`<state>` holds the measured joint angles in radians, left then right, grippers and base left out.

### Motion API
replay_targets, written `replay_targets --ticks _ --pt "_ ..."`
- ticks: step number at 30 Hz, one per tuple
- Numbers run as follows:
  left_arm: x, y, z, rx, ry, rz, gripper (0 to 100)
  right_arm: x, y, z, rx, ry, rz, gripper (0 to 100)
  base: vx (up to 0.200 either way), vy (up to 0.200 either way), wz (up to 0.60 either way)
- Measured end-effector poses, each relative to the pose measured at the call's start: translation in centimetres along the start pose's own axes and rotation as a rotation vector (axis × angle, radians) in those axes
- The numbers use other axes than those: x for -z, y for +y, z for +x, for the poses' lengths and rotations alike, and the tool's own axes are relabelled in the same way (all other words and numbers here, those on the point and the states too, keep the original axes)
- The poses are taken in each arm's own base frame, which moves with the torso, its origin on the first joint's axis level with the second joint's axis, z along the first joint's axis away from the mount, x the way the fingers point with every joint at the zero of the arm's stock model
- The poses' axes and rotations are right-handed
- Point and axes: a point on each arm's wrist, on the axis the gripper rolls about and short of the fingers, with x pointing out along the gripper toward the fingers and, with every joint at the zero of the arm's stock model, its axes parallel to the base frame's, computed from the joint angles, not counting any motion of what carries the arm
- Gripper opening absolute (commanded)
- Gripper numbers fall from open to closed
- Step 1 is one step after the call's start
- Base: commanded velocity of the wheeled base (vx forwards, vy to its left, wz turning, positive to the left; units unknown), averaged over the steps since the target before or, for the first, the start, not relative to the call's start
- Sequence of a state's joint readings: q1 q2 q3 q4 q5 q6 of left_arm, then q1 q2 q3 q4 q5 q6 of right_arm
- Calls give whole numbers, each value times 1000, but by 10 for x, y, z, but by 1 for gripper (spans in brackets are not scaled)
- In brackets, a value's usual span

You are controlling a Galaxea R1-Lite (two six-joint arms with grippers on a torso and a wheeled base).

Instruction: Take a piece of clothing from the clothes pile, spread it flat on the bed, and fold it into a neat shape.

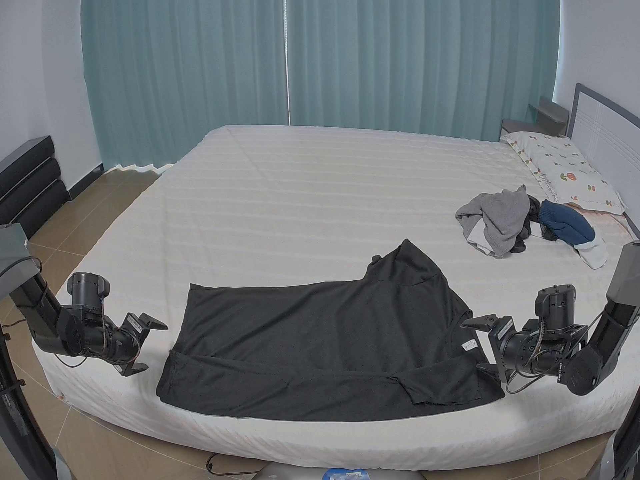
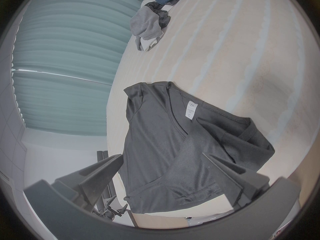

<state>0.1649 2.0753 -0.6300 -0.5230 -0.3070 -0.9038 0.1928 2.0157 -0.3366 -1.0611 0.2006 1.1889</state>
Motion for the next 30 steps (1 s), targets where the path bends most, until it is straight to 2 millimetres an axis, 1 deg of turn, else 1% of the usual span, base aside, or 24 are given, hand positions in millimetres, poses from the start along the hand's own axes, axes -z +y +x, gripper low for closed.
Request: replay_targets --ticks 13,19,24,30 --pt "2 -1 -1 6 -4 -2 100 -1 4 -1 -17 -6 -7 100 0 0 0" --pt "7 -3 0 2 4 11 100 -1 5 -1 -23 -7 -11 100 0 0 0" --pt "10 -5 0 4 9 17 100 -1 6 0 -24 -8 -13 100 200 0 0" --pt "13 -9 -2 14 11 35 100 -1 7 0 -28 -8 -18 100 0 0 0"
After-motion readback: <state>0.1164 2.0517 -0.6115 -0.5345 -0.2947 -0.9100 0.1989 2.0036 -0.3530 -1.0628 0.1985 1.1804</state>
